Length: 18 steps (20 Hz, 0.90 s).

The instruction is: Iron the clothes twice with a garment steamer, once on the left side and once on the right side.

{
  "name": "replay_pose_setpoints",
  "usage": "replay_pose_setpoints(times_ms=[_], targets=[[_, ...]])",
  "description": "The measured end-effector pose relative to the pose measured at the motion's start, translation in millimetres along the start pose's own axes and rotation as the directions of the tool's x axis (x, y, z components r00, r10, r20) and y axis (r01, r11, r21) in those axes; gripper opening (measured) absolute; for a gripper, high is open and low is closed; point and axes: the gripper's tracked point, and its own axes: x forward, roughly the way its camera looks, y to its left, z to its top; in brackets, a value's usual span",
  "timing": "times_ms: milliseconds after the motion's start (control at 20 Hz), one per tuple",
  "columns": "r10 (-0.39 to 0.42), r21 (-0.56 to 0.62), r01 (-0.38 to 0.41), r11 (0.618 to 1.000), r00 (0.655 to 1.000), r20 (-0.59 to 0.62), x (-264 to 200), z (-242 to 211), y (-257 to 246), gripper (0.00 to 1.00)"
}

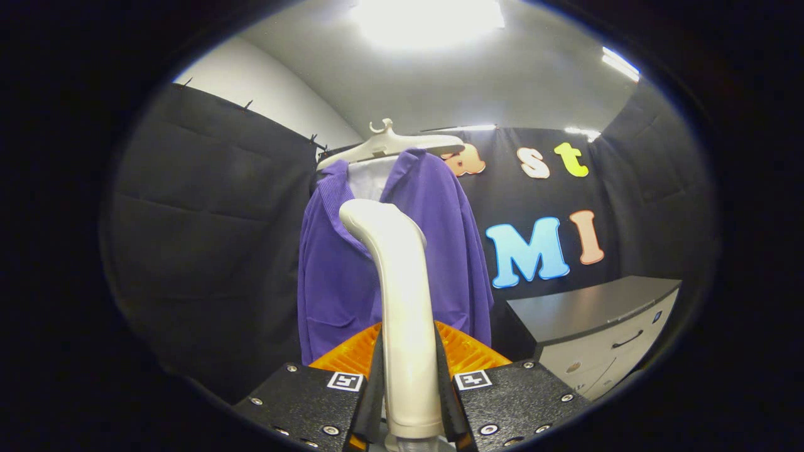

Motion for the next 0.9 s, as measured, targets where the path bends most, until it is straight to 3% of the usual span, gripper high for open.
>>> replay_pose_setpoints(times_ms=[500,900], targets=[[0.056,0.009,-0.058,0.998,0.988,0.141,67,82,86,0.38],[0.018,-0.136,-0.015,0.991,1.0,0.016,131,50,118,0.38]])
